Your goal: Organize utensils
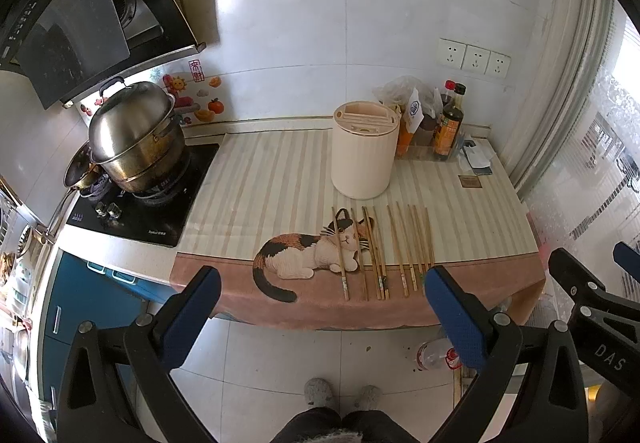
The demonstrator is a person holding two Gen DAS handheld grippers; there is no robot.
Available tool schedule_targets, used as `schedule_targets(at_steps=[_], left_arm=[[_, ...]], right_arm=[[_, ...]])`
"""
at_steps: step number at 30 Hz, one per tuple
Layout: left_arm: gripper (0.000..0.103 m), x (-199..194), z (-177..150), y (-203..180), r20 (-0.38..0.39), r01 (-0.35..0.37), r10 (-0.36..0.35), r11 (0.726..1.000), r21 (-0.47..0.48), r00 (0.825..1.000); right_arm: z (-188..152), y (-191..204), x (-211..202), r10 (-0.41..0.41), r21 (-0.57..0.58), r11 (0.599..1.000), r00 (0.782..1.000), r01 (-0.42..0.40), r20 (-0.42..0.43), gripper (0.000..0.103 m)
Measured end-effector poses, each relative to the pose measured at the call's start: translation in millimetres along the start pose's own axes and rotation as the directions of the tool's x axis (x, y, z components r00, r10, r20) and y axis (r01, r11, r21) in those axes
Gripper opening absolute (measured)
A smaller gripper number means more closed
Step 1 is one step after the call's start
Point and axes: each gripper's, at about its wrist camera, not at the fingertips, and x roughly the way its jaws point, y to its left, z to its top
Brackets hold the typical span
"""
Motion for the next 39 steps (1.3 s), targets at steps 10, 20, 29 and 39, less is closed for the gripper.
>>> schedule_targets(at_steps=[10,20,29,39], left_arm=[[0.103,5,0,4,-0.001,0.022,-0.022,1.0,-0.002,1.0],[0.103,64,15,39,0.116,0.038,-0.041,0.999,0.028,0.992],[0.103,194,22,51,-0.055,-0.059,0.06,0.998,0.023,0.997],[0.073,368,-6,11,-0.473,-0.001,-0.015,0.999,-0.033,0.881]], right_arm=[[0,0,-3,-0.009,0.022,1.0,1.0,0.009,0.0,0.103],[-5,-6,58,0.012,0.21,0.978,0.999,-0.005,-0.033,0.103],[-13,-10,180,-0.002,0.284,0.957,0.981,0.059,-0.195,0.085],[-7,-23,327,0.113,0.25,0.968,0.926,-0.02,-0.361,0.031]])
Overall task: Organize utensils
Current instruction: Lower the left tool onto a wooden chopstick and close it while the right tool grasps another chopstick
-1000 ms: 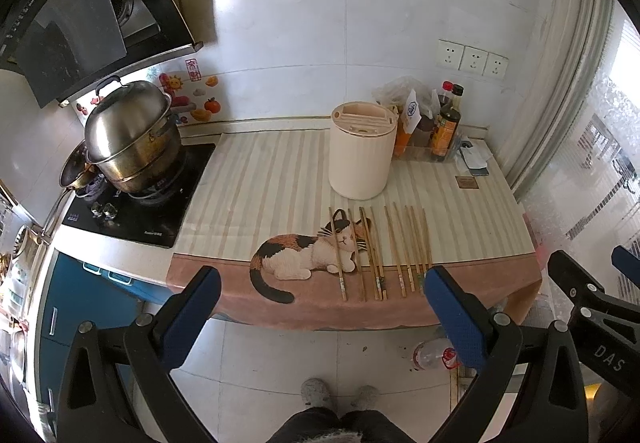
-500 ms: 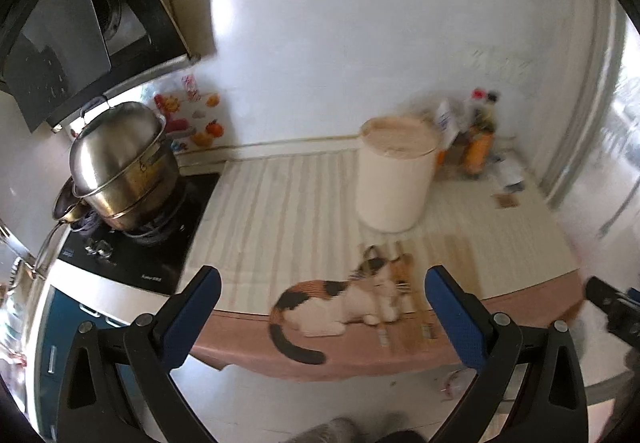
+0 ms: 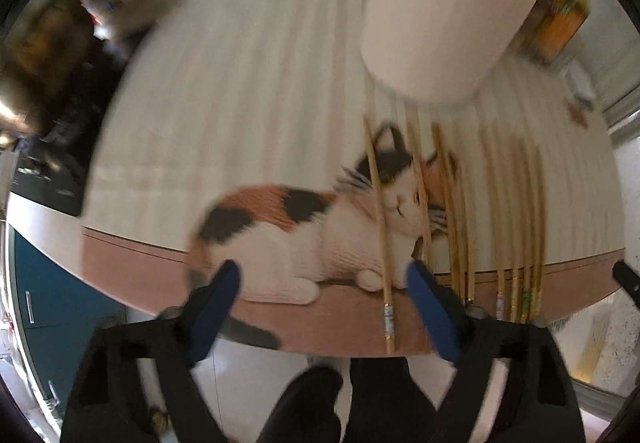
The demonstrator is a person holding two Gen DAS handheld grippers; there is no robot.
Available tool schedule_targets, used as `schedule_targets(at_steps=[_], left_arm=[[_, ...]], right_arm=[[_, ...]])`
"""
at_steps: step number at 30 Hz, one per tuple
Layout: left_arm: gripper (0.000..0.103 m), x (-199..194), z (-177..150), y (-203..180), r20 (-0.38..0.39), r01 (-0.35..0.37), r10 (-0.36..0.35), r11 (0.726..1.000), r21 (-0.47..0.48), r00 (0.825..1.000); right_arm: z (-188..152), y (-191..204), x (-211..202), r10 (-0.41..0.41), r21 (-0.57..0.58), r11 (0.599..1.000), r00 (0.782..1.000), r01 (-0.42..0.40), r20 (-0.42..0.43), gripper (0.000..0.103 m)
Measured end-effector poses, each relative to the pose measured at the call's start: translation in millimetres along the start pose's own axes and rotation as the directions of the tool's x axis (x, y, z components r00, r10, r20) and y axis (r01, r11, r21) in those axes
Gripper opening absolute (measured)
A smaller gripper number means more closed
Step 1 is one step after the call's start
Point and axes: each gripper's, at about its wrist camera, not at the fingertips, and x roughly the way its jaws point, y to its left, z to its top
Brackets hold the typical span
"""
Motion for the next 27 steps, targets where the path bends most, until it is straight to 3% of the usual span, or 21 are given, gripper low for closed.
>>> schedule_targets(at_steps=[2,4,7,13,19,20,22,27], left_arm=[[0.057,23,7,-9,-0.048,0.007,-0.007,1.0,-0.003,0.999],[0.053,45,13,-19,-0.095,0.003,-0.004,1.0,-0.005,0.996],[0.035,68,19,-28,-0.138,-0.016,0.015,1.0,-0.003,0.99],[0.005,76,24,-42,-0.138,-0.052,0.055,0.998,0.021,0.989],[0.005,73,23,-44,-0.138,-0.063,0.066,0.998,0.019,0.988],[0.005,73,21,-45,-0.136,-0.065,0.067,0.998,0.023,0.988],[0.005,72,21,-47,-0.135,-0.065,0.068,0.998,0.023,0.988],[0.005,85,33,-51,-0.125,-0.067,0.072,0.997,0.043,0.99]], right_arm=[[11,-3,21,0.009,0.003,1.0,0.999,-0.008,-0.042,0.029],[26,-9,47,0.021,-0.003,1.0,0.996,-0.021,-0.088,0.029],[41,-16,80,0.034,-0.015,0.999,0.986,-0.037,-0.166,0.029],[61,-11,126,0.029,-0.081,0.995,0.961,-0.054,-0.275,0.029],[66,10,155,-0.016,-0.173,0.984,0.945,-0.043,-0.327,0.028],[65,12,156,-0.032,-0.189,0.981,0.948,-0.03,-0.317,0.026],[64,18,159,-0.068,-0.222,0.975,0.949,-0.002,-0.309,0.01],[66,12,163,-0.115,-0.229,0.972,0.944,0.044,-0.309,0.007]])
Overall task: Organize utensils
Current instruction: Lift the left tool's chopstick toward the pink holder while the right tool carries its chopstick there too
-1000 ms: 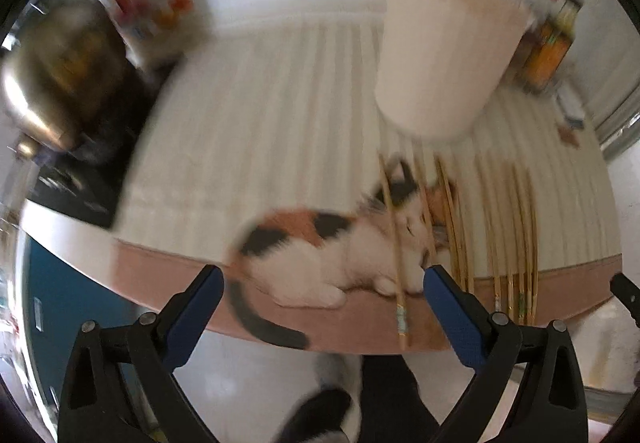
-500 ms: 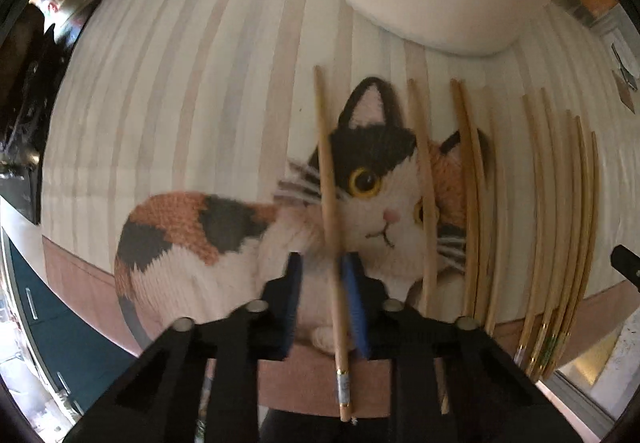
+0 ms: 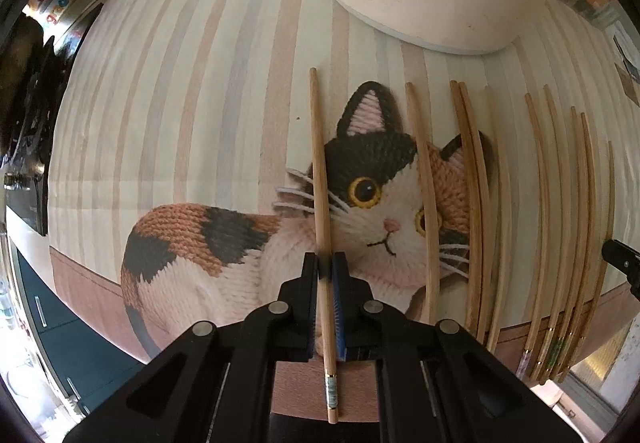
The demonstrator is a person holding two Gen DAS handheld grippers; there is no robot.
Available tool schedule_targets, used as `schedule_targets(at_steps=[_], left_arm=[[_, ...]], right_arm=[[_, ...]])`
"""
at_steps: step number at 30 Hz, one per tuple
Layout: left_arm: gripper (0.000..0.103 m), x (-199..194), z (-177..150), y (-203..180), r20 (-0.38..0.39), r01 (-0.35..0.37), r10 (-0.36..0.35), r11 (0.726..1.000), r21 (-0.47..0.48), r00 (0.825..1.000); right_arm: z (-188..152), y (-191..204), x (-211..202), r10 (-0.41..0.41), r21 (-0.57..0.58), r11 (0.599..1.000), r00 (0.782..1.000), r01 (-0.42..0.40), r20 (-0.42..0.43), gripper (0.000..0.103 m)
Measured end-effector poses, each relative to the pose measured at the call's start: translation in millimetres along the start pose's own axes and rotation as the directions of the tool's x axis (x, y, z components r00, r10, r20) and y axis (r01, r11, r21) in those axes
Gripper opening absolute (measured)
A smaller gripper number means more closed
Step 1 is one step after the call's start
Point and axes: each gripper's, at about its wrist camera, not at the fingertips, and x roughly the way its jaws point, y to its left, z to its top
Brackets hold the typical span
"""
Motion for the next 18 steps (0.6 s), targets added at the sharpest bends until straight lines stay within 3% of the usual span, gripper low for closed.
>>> schedule_targets(at_steps=[9,18], left_arm=[[0.005,0,0,-2,0.006,0.007,-0.008,0.999,0.039,1.0],[0.005,-1,15,13,-0.002,0.042,-0.042,0.998,0.047,0.999]], right_arm=[[-10,8,5,-0.051,-0.029,0.998,0.999,0.05,-0.014,0.008],[-17,22,10,-0.04,-0.007,0.999,0.998,0.04,-0.046,0.008]])
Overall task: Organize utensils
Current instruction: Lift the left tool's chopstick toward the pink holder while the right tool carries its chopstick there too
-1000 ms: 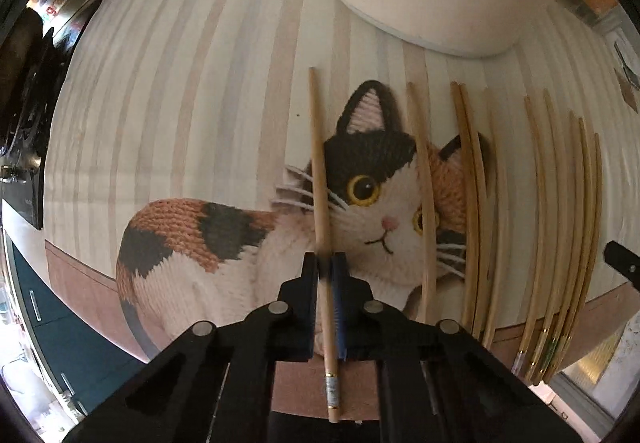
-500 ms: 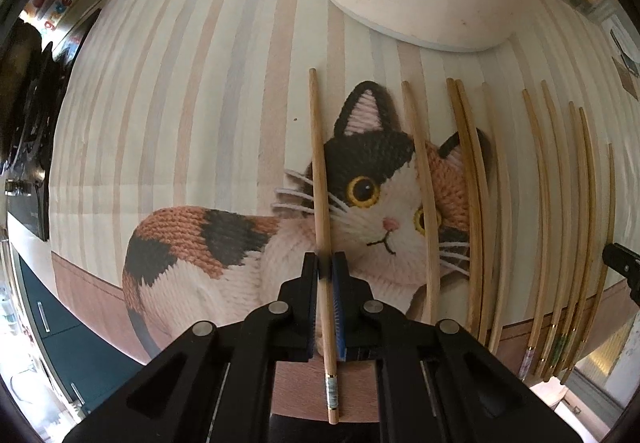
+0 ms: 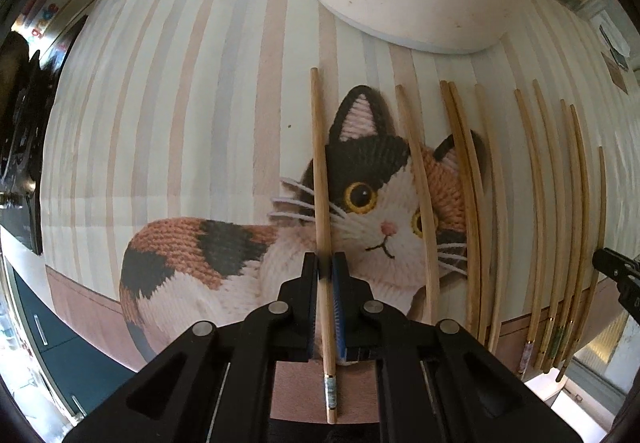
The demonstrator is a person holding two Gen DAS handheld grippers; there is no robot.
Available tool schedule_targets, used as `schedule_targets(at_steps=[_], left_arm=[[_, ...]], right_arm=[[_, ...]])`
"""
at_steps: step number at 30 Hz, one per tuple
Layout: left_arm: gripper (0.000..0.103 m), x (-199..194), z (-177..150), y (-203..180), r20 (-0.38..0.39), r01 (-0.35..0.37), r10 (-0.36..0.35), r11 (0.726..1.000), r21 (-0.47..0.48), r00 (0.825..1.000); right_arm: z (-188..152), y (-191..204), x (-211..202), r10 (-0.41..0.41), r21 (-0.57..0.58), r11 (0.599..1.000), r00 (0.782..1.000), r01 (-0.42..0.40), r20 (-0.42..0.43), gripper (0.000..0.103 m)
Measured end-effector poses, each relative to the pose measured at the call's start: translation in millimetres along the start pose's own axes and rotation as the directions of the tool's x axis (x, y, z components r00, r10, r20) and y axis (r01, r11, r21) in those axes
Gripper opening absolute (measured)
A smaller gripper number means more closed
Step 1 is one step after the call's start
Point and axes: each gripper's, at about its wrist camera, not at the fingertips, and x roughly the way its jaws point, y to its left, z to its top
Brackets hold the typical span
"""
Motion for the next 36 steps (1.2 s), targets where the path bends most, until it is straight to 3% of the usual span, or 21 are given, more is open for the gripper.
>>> schedule_targets(at_steps=[11,15,20,26,30,31,33,36], left_arm=[[0.004,-2,19,2,0.022,-0.014,0.014,1.0,0.0,1.0],[0.004,-27,20,16,0.085,-0.013,0.016,0.999,-0.031,0.996],[0.004,-72,26,33,0.197,-0.018,0.029,0.998,-0.059,0.98],[0.004,-137,30,53,0.349,-0.002,0.039,0.994,-0.105,0.936],[0.004,-187,29,66,0.441,0.068,0.01,0.985,-0.16,0.897],[0.004,-203,28,67,0.472,0.094,-0.003,0.981,-0.17,0.881],[0.004,-235,30,69,0.534,0.139,-0.021,0.974,-0.181,0.845],[0.004,-283,35,76,0.621,0.209,-0.059,0.963,-0.172,0.782]], right_arm=[[-1,6,-4,0.001,0.05,0.999,0.999,-0.003,0.037,0.007],[-4,-13,-14,0.026,0.093,0.995,0.997,-0.032,0.07,0.007],[-10,-18,-59,0.061,0.116,0.99,0.983,-0.082,0.175,0.007],[-10,-21,-121,0.109,0.112,0.982,0.944,-0.15,0.312,0.007],[-4,-21,-159,0.156,0.09,0.974,0.905,-0.207,0.396,0.007],[13,-26,-162,0.167,0.083,0.972,0.895,-0.22,0.414,0.007],[14,-23,-183,0.194,0.068,0.965,0.869,-0.251,0.455,0.007],[21,-17,-221,0.249,0.039,0.948,0.813,-0.316,0.527,0.007]])
